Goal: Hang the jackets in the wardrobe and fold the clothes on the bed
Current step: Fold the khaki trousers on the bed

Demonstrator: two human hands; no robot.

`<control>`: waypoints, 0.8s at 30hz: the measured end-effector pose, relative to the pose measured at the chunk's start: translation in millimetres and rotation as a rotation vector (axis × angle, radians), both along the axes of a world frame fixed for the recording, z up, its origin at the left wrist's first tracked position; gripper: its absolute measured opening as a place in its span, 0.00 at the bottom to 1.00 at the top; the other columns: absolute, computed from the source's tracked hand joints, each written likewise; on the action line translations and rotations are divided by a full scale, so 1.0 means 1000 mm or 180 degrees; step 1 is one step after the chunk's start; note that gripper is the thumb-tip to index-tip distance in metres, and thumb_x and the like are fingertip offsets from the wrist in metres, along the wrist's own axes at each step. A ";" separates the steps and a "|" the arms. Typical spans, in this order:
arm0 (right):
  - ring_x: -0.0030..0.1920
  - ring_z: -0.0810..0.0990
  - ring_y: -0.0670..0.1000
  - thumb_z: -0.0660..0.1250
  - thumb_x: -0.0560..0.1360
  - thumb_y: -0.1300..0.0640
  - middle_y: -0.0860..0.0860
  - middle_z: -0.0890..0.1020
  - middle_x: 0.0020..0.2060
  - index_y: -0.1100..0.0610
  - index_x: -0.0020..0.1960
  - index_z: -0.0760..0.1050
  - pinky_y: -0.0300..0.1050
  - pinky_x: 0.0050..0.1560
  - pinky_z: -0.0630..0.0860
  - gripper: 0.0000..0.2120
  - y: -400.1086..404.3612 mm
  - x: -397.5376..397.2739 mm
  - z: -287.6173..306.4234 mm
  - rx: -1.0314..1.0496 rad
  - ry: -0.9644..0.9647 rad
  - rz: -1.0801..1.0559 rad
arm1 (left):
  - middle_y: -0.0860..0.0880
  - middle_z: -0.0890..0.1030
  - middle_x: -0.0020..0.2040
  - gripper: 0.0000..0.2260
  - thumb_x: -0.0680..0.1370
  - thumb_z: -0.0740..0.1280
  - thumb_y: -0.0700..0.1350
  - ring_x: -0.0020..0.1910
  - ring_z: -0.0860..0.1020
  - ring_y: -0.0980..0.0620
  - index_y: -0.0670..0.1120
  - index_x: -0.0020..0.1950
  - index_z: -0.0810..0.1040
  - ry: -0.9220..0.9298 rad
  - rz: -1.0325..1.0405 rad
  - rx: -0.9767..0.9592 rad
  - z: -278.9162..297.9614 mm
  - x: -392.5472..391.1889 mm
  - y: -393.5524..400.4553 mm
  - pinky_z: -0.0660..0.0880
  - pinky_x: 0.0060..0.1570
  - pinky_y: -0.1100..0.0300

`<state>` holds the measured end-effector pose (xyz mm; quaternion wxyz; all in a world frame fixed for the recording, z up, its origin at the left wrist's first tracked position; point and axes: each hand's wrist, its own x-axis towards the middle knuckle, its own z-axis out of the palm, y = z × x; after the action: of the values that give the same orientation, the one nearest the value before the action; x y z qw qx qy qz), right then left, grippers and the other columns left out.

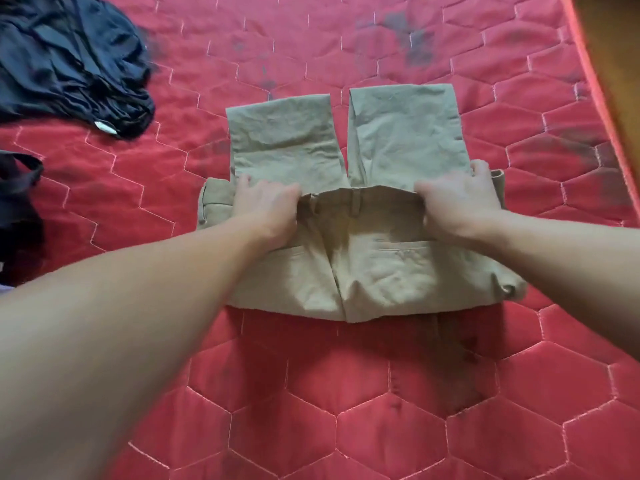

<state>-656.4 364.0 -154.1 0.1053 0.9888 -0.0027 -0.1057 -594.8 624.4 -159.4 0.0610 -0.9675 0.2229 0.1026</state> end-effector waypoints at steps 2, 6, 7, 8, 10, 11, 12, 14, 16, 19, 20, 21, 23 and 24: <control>0.51 0.77 0.57 0.64 0.68 0.57 0.54 0.82 0.44 0.50 0.40 0.68 0.54 0.62 0.60 0.05 -0.004 0.019 -0.002 0.0014 0.0045 -0.0139 | 0.45 0.81 0.55 0.11 0.74 0.61 0.42 0.59 0.76 0.43 0.51 0.55 0.75 0.0015 -0.0038 -0.0027 -0.004 0.022 -0.003 0.62 0.61 0.49; 0.49 0.78 0.58 0.62 0.69 0.56 0.55 0.82 0.41 0.52 0.37 0.71 0.54 0.61 0.61 0.02 -0.013 0.055 0.000 0.0140 -0.0045 -0.0338 | 0.46 0.80 0.56 0.09 0.75 0.59 0.43 0.59 0.75 0.44 0.50 0.53 0.74 0.0134 -0.0139 -0.0247 -0.004 0.058 -0.011 0.61 0.61 0.49; 0.48 0.78 0.58 0.61 0.68 0.55 0.55 0.82 0.40 0.53 0.36 0.71 0.54 0.60 0.61 0.03 -0.017 0.064 0.002 0.0150 -0.0060 -0.0387 | 0.47 0.80 0.56 0.08 0.76 0.58 0.43 0.59 0.75 0.44 0.50 0.53 0.74 0.0156 -0.0122 -0.0278 -0.003 0.066 -0.014 0.61 0.62 0.49; 0.46 0.78 0.57 0.61 0.68 0.55 0.55 0.82 0.39 0.53 0.35 0.72 0.54 0.60 0.61 0.04 -0.021 0.073 0.003 0.0198 -0.0105 -0.0420 | 0.47 0.80 0.56 0.08 0.76 0.58 0.44 0.58 0.75 0.44 0.50 0.52 0.74 0.0162 -0.0083 -0.0333 -0.002 0.076 -0.017 0.61 0.62 0.49; 0.44 0.78 0.58 0.60 0.68 0.55 0.56 0.81 0.38 0.54 0.33 0.71 0.54 0.59 0.62 0.07 -0.028 0.094 0.003 0.0359 -0.0238 -0.0398 | 0.46 0.81 0.52 0.07 0.76 0.56 0.47 0.56 0.75 0.44 0.49 0.45 0.73 0.0143 0.0037 -0.0512 0.000 0.095 -0.021 0.62 0.62 0.48; 0.43 0.78 0.59 0.59 0.69 0.55 0.57 0.81 0.38 0.55 0.32 0.70 0.53 0.56 0.63 0.09 -0.030 0.105 0.002 0.0464 -0.0311 -0.0362 | 0.45 0.81 0.51 0.09 0.77 0.55 0.48 0.54 0.76 0.44 0.49 0.42 0.72 0.0124 0.0109 -0.0616 0.001 0.104 -0.024 0.62 0.61 0.48; 0.43 0.78 0.60 0.58 0.70 0.54 0.59 0.81 0.38 0.56 0.30 0.69 0.52 0.53 0.64 0.11 -0.033 0.117 0.000 0.0571 -0.0367 -0.0311 | 0.45 0.81 0.50 0.11 0.78 0.54 0.49 0.54 0.76 0.44 0.48 0.39 0.71 0.0104 0.0177 -0.0696 0.001 0.114 -0.026 0.62 0.60 0.49; 0.43 0.78 0.62 0.54 0.71 0.51 0.62 0.81 0.40 0.56 0.28 0.66 0.51 0.47 0.62 0.15 -0.039 0.139 -0.003 0.0750 -0.0391 -0.0239 | 0.43 0.81 0.51 0.13 0.80 0.53 0.50 0.54 0.75 0.43 0.48 0.40 0.72 0.0081 0.0370 -0.0798 0.002 0.130 -0.032 0.60 0.53 0.51; 0.42 0.76 0.63 0.49 0.68 0.49 0.63 0.80 0.40 0.56 0.28 0.64 0.50 0.44 0.60 0.15 -0.041 0.164 -0.005 0.0912 -0.0455 -0.0194 | 0.41 0.81 0.51 0.12 0.80 0.55 0.49 0.51 0.73 0.42 0.48 0.42 0.74 -0.0040 0.0559 -0.0861 0.004 0.147 -0.037 0.57 0.48 0.52; 0.35 0.68 0.59 0.48 0.66 0.49 0.64 0.80 0.36 0.57 0.27 0.64 0.51 0.43 0.59 0.15 -0.049 0.193 -0.010 0.1033 -0.0550 -0.0158 | 0.40 0.81 0.48 0.12 0.80 0.54 0.48 0.50 0.74 0.40 0.47 0.42 0.74 -0.0125 0.0587 -0.0803 -0.001 0.175 -0.045 0.59 0.47 0.51; 0.35 0.68 0.59 0.48 0.66 0.49 0.63 0.80 0.36 0.57 0.28 0.65 0.51 0.44 0.60 0.15 -0.052 0.203 -0.013 0.1033 -0.0548 -0.0140 | 0.41 0.80 0.47 0.12 0.79 0.54 0.48 0.51 0.74 0.40 0.46 0.42 0.74 -0.0124 0.0631 -0.0802 -0.004 0.185 -0.049 0.58 0.44 0.51; 0.36 0.69 0.59 0.48 0.66 0.49 0.63 0.80 0.37 0.56 0.29 0.67 0.52 0.45 0.61 0.16 -0.054 0.212 -0.018 0.1012 -0.0506 -0.0123 | 0.43 0.79 0.47 0.13 0.79 0.54 0.48 0.53 0.74 0.40 0.46 0.44 0.75 -0.0122 0.0707 -0.0750 -0.008 0.193 -0.052 0.56 0.41 0.51; 0.42 0.74 0.60 0.48 0.68 0.48 0.61 0.81 0.41 0.56 0.33 0.67 0.54 0.52 0.63 0.16 -0.057 0.227 -0.031 0.0929 -0.0465 -0.0097 | 0.42 0.79 0.51 0.11 0.79 0.54 0.47 0.54 0.73 0.39 0.45 0.47 0.74 -0.0193 0.0667 -0.0605 -0.019 0.208 -0.056 0.58 0.41 0.50; 0.46 0.76 0.61 0.48 0.69 0.47 0.61 0.81 0.43 0.55 0.36 0.67 0.55 0.54 0.63 0.14 -0.059 0.235 -0.038 0.0874 -0.0486 -0.0094 | 0.41 0.79 0.53 0.08 0.79 0.54 0.46 0.54 0.74 0.38 0.45 0.48 0.72 -0.0221 0.0565 -0.0552 -0.028 0.217 -0.058 0.62 0.46 0.49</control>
<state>-421.9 304.9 -192.2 -0.0329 0.9989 -0.0107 -0.0312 -377.9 565.9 -186.9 -0.0246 -0.9880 0.1422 0.0544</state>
